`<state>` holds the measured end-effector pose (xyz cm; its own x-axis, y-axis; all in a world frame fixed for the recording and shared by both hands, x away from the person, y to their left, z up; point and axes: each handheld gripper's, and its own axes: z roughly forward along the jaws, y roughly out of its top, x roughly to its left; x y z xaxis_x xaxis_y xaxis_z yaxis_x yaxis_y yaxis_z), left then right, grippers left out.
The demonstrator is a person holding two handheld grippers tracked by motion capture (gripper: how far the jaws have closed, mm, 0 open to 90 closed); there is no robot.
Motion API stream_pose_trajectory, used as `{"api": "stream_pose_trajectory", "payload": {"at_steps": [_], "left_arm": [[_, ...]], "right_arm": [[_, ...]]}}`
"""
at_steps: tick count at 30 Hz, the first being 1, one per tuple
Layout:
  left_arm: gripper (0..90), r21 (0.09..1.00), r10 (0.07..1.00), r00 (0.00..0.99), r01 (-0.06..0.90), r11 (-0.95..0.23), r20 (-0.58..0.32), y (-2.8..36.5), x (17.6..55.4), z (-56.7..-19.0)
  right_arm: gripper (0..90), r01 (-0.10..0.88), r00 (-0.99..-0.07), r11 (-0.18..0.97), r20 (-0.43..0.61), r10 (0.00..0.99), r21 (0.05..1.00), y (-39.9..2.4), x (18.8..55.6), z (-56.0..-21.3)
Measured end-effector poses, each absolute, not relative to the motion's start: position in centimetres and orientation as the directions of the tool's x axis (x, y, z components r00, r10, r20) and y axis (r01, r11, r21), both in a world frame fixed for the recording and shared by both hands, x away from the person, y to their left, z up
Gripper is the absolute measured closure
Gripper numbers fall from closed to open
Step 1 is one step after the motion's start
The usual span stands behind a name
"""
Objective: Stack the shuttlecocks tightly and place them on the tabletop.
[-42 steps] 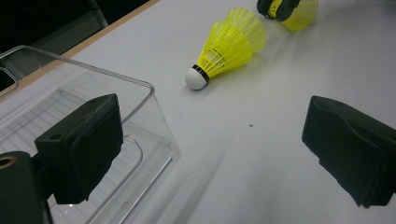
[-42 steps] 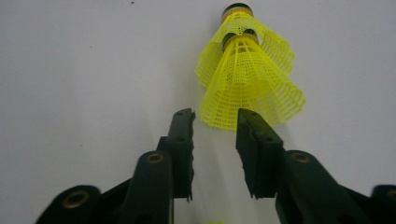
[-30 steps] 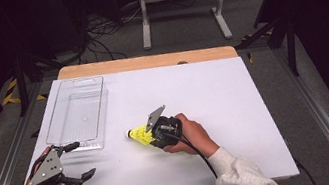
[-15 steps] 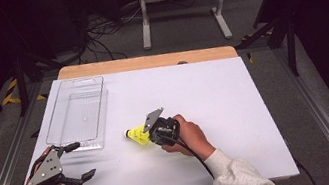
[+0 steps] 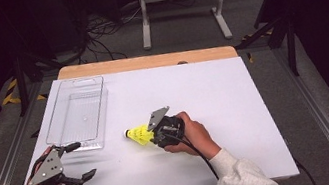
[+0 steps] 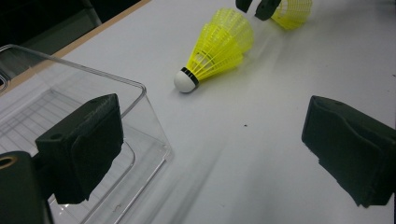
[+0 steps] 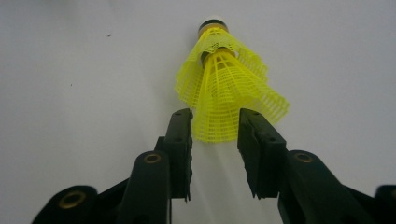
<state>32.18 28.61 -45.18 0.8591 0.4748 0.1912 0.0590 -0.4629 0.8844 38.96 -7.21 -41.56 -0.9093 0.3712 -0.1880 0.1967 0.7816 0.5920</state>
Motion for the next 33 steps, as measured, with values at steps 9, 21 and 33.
{"api": "stream_pose_trajectory", "payload": {"at_steps": [9, 21, 33], "left_arm": [[6.2, 0.886, 0.474, 0.860, 0.056, -0.460, 0.192, 28.6, 32.2, -45.1], [6.0, 0.886, 0.470, 0.860, 0.049, -0.461, 0.197, 28.5, 32.2, -45.1], [5.7, 0.889, 0.474, 0.858, 0.046, -0.456, 0.199, 28.5, 32.1, -45.0]], "right_arm": [[55.5, 0.172, -0.873, 0.740, -0.247, 0.420, 0.650, -10.0, 37.3, -40.1], [28.0, 0.189, -0.799, 0.694, -0.302, 0.520, 0.695, -13.2, 35.2, -40.1], [24.6, 0.238, -0.754, 0.698, -0.324, 0.571, 0.675, -15.0, 34.4, -42.4]]}}
